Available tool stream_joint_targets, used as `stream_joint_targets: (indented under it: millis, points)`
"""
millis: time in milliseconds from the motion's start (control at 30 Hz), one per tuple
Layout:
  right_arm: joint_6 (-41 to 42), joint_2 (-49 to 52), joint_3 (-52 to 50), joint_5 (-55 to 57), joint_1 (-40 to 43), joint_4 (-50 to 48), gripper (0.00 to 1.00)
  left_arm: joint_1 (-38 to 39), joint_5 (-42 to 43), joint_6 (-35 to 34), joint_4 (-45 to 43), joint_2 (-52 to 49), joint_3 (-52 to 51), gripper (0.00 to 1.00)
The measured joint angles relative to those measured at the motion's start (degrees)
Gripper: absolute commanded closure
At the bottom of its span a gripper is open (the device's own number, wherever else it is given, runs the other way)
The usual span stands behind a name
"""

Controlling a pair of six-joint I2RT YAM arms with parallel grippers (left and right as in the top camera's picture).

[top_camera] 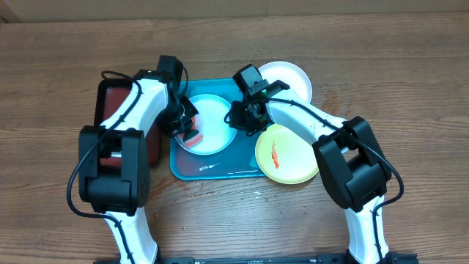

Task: Clean dirty plates on tray and stack at the side

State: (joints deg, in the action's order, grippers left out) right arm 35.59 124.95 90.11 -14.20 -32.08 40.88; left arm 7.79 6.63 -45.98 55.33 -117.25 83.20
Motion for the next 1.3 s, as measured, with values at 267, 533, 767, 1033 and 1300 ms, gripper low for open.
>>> stream_joint_targets:
  millis: [267, 533, 767, 1033, 1300]
  points:
    - [-0.3, 0.0, 0.0, 0.0, 0.0, 0.0, 0.96, 5.9, -8.5, -11.3, -0.3, 0.0, 0.0, 0.96]
    - [-0.2, 0.0, 0.0, 0.1, 0.1, 0.2, 0.96, 12.2, -12.3, -16.8, -4.7, 0.0, 0.0, 0.96]
    - [-0.2, 0.0, 0.0, 0.1, 0.1, 0.2, 0.96, 14.0, -13.4, -22.1, -4.6, 0.0, 0.0, 0.96]
    - [-0.3, 0.0, 0.0, 0.2, 0.1, 0.3, 0.96, 14.0, -12.8, -28.7, 4.4, 0.0, 0.0, 0.96]
    - [-0.2, 0.0, 0.0, 0.2, 0.1, 0.3, 0.96, 14.0, -13.4, -33.9, 0.7, 0.0, 0.0, 0.96]
